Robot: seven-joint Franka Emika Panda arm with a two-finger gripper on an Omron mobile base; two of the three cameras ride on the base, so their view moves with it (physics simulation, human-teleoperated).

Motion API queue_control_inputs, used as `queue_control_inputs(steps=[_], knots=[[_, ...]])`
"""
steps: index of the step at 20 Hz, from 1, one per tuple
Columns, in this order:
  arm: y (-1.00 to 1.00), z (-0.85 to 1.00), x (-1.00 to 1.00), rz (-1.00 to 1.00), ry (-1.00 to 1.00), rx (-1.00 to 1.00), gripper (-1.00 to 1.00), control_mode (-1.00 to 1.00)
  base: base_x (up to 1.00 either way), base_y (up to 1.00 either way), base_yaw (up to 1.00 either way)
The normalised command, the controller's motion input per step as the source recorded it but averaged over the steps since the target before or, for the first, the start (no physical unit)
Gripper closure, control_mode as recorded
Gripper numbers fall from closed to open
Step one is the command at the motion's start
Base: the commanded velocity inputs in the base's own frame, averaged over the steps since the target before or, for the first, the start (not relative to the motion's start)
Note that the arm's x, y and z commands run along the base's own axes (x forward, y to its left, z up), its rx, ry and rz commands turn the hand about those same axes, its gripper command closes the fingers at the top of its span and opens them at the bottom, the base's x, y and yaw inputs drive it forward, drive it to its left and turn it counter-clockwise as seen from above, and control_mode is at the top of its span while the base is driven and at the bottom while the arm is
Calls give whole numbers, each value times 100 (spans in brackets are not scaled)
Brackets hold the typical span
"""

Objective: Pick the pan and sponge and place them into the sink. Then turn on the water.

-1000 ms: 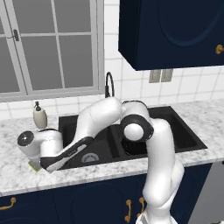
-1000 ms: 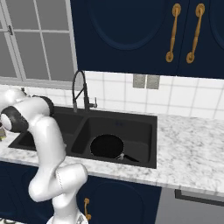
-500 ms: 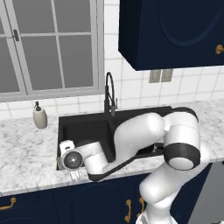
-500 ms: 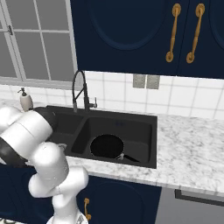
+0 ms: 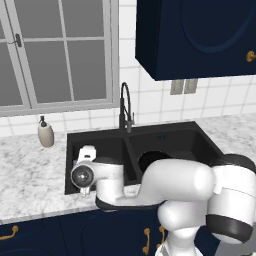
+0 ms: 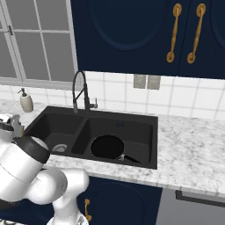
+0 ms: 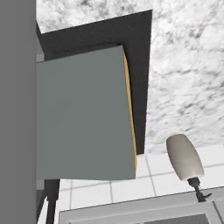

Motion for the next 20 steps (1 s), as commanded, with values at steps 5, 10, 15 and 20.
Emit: queue_control_inputs(steps=[5,10,15,20], knots=[[-16,100,-1,-37,0,24,100,-100,0,0,0],[-83,75,-4,-27,-1,31,100,-100,0,0,0],[-100,20,0,-25,1,31,100,-100,0,0,0],[-100,0,0,-27,9,30,100,-100,0,0,0]])
